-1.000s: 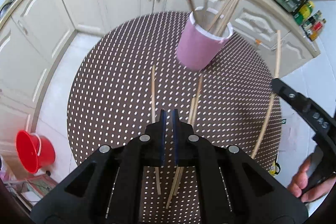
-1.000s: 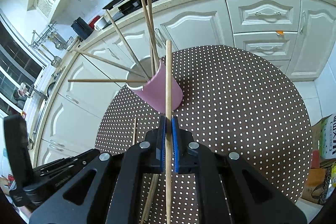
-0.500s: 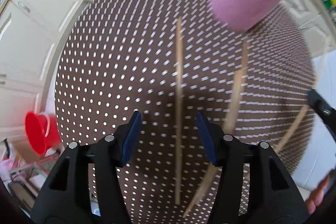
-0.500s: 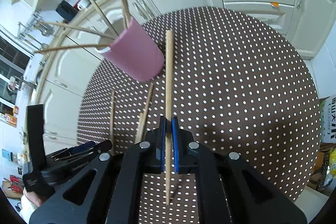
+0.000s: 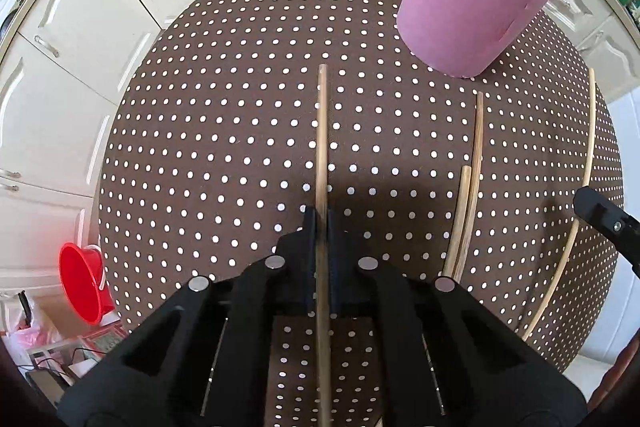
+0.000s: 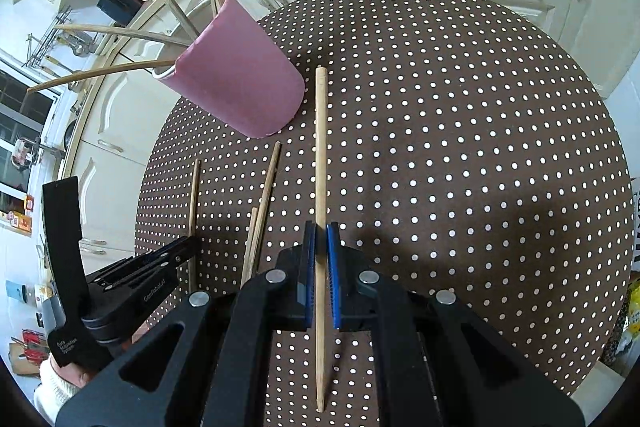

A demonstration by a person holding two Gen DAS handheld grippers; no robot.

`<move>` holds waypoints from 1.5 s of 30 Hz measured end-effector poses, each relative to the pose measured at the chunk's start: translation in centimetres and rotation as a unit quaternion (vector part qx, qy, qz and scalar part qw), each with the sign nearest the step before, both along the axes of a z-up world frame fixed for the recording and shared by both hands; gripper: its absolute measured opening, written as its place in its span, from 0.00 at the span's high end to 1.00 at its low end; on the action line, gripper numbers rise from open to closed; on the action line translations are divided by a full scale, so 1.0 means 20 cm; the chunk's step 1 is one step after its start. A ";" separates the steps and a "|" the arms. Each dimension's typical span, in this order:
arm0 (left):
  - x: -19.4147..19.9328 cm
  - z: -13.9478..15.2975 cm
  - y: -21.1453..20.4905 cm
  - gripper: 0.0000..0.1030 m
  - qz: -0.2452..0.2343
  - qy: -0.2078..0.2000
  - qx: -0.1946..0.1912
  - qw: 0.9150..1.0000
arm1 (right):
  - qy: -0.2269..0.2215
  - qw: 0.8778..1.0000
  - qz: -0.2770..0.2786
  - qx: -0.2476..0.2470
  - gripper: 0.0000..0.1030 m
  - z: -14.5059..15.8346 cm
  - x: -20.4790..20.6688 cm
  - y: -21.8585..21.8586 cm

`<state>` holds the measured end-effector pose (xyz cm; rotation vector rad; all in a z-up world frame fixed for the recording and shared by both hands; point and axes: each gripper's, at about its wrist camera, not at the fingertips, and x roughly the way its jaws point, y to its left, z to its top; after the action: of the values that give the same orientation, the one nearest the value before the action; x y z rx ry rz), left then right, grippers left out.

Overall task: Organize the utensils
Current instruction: 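Lift both held chopsticks upright and carry them over the pink cup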

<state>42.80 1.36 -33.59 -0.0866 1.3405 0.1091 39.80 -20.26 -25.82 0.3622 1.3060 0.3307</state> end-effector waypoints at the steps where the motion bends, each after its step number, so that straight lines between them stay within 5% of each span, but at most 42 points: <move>1: -0.01 0.00 0.00 0.94 0.001 0.001 -0.001 1.000 | -0.002 1.000 0.001 0.000 0.95 0.00 0.00 0.00; 7: -0.10 0.09 0.00 0.94 -0.002 -0.007 -0.015 1.000 | -0.018 1.000 0.003 0.004 0.95 0.06 0.01 0.00; 27: -0.37 0.64 -0.08 0.94 -0.001 -0.132 -0.048 0.990 | -0.133 0.990 -0.021 0.029 0.95 0.45 -0.02 -0.10; 45: -0.22 1.00 -0.16 0.94 -0.020 -0.230 -0.045 0.972 | -0.240 0.968 -0.050 0.047 0.95 0.76 0.19 -0.14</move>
<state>38.50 -1.89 -13.53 -0.1513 0.8817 -0.0083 43.64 -22.97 -10.56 0.3972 0.7952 0.3688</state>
